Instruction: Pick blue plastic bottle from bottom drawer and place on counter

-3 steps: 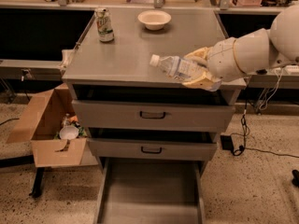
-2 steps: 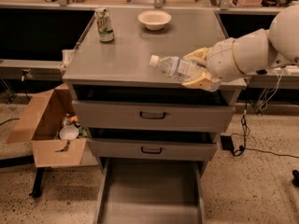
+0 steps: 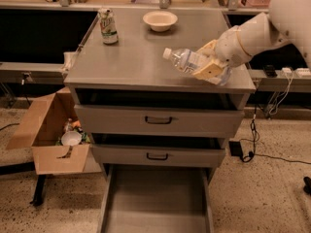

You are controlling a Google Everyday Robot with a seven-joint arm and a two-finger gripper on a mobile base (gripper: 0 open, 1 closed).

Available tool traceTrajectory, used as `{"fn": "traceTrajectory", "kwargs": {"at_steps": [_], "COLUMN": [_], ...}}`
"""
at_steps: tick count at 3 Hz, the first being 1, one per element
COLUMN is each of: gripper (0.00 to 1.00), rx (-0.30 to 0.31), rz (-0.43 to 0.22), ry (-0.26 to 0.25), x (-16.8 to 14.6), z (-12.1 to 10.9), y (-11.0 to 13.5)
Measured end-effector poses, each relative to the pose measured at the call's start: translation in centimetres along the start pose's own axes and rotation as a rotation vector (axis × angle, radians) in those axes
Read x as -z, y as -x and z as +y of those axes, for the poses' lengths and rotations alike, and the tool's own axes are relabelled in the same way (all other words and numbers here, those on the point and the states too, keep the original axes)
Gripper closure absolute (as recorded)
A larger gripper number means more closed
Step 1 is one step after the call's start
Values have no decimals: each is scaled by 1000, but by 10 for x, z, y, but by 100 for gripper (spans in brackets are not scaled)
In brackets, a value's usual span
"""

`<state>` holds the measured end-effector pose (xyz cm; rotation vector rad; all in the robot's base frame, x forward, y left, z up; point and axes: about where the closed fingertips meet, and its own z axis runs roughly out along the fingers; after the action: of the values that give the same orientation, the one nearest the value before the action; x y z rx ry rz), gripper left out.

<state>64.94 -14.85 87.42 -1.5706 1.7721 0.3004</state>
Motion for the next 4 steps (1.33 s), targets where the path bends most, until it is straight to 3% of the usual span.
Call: {"fn": "traceTrajectory", "kwargs": {"at_steps": [1, 2, 3, 4], "gripper": [100, 100, 98, 68], "rx": [-71, -130, -187, -223], "rz": [39, 41, 14, -6], "ry": [101, 89, -4, -61], "x": [-27, -31, -13, -2], "z": [-22, -56, -98, -120], "y": [-14, -17, -16, -16]}}
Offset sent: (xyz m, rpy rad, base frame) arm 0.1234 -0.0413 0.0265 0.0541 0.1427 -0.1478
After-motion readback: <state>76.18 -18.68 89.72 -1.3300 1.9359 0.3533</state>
